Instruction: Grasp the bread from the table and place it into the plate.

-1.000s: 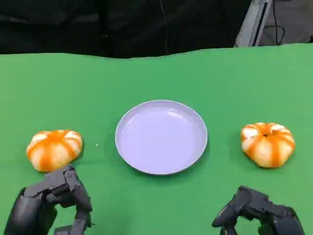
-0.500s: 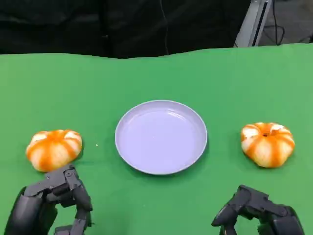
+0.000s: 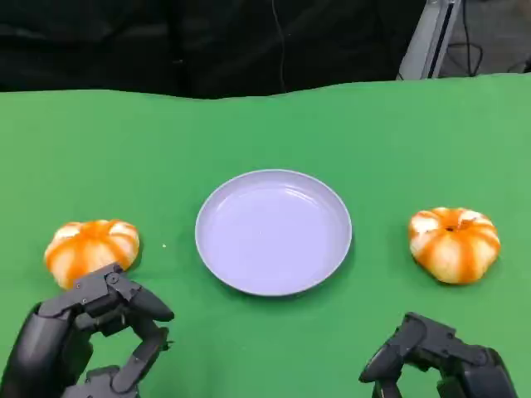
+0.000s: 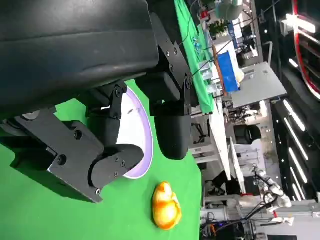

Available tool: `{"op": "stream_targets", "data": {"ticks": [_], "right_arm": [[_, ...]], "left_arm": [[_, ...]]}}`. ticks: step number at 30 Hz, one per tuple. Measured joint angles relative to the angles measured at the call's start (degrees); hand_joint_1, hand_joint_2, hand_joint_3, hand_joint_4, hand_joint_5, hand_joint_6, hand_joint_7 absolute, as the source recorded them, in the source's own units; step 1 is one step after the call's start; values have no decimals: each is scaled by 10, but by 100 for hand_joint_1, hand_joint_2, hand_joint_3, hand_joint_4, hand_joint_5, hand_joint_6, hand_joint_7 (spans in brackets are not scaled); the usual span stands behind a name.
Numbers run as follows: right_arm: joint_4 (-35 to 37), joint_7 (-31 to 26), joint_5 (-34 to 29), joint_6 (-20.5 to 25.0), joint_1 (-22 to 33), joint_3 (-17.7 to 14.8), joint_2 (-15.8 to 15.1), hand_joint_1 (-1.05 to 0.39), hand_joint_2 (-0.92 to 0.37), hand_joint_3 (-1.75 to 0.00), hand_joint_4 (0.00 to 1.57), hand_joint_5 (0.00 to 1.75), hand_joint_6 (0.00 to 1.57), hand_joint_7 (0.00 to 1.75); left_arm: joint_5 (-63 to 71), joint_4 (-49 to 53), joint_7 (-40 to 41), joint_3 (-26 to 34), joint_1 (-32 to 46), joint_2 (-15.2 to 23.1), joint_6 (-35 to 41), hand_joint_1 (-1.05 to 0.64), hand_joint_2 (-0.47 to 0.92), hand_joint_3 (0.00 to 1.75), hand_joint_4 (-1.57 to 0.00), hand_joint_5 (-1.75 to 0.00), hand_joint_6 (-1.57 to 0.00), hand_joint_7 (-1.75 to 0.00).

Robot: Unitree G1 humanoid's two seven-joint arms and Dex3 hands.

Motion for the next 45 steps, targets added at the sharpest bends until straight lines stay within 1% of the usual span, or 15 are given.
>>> {"op": "stream_targets", "data": {"ticks": [4, 6, 7, 8, 10, 12, 14, 20, 22, 24, 26, 28, 40, 41, 45], "right_arm": [[0, 0, 0, 0, 0, 0, 0, 1, -34, -140, 80, 163, 84, 134], [0, 0, 0, 0, 0, 0, 0, 1, -34, -140, 80, 163, 84, 134], [0, 0, -1, 0, 0, 0, 0, 0, -34, -141, 80, 163, 84, 134], [0, 0, -1, 0, 0, 0, 0, -1, -34, -141, 79, 163, 84, 134], [1, 0, -2, 0, -1, 1, 1, -1, -34, -142, 79, 163, 84, 134], [1, 0, -2, 0, 0, 2, 1, -1, -33, -142, 79, 164, 84, 134], [1, 0, -2, 0, 0, 1, 0, -1, -33, -142, 79, 164, 84, 134], [1, 0, -2, 0, 0, 1, 0, -1, -33, -142, 79, 164, 84, 135], [1, 0, -2, 0, 0, 1, 0, -1, -33, -142, 79, 163, 84, 134], [1, 0, -2, 0, 1, 1, 0, -2, -33, -142, 80, 163, 84, 134], [0, 0, -2, 0, 1, 1, 0, -2, -33, -142, 80, 163, 84, 133], [0, -1, -2, 0, 3, 1, 0, -2, -33, -143, 80, 163, 84, 133], [0, -1, -2, 0, 3, 1, 0, -2, -33, -143, 80, 163, 85, 133], [0, -1, -2, 0, 4, 1, 0, -1, -34, -141, 80, 164, 84, 133], [0, -5, -4, 1, 4, 2, 3, 1, -34, -141, 80, 163, 84, 133]], "left_arm": [[0, -1, 0, 0, 0, 0, 1, -3, 70, 80, -68, -137, -72, -105], [6, -5, 0, 1, 0, 2, 8, -11, 80, 49, -64, -108, -71, -73], [21, -11, 0, 1, -1, 10, 20, -30, 87, 25, -48, -76, -57, -40], [52, -18, 5, 2, -5, 22, 36, -38, 90, 15, -42, -61, -52, -25], [158, -36, 22, 2, -27, 53, 87, -42, 92, 10, -40, -52, -50, -17], [259, -60, 40, 2, -52, 79, 140, -43, 92, 9, -39, -49, -49, -14], [310, -85, 58, 5, -75, 96, 175, -43, 92, 8, -39, -48, -49, -13], [329, -101, 61, -1, -81, 97, 201, -44, 92, 8, -40, -46, -50, -11], [329, -101, 61, -2, -81, 97, 203, -51, 92, 7, -30, -39, -41, -5], [396, -94, 66, -20, -97, 116, 213, -59, 92, 6, -17, -32, -30, -1], [496, -71, 68, -48, -139, 151, 242, -62, 92, 5, -13, -30, -27, 0], [541, -63, 70, -60, -169, 166, 264, -63, 92, 6, -12, -29, -26, 0], [558, -62, 72, -77, -184, 166, 283, -63, 92, 6, -12, -30, -26, 0], [558, -62, 72, -77, -184, 166, 283, -66, 92, 7, -8, -28, -21, 0], [612, -4, 76, -113, -232, 163, 323, -70, 92, 9, -4, -27, -18, 0]]}}
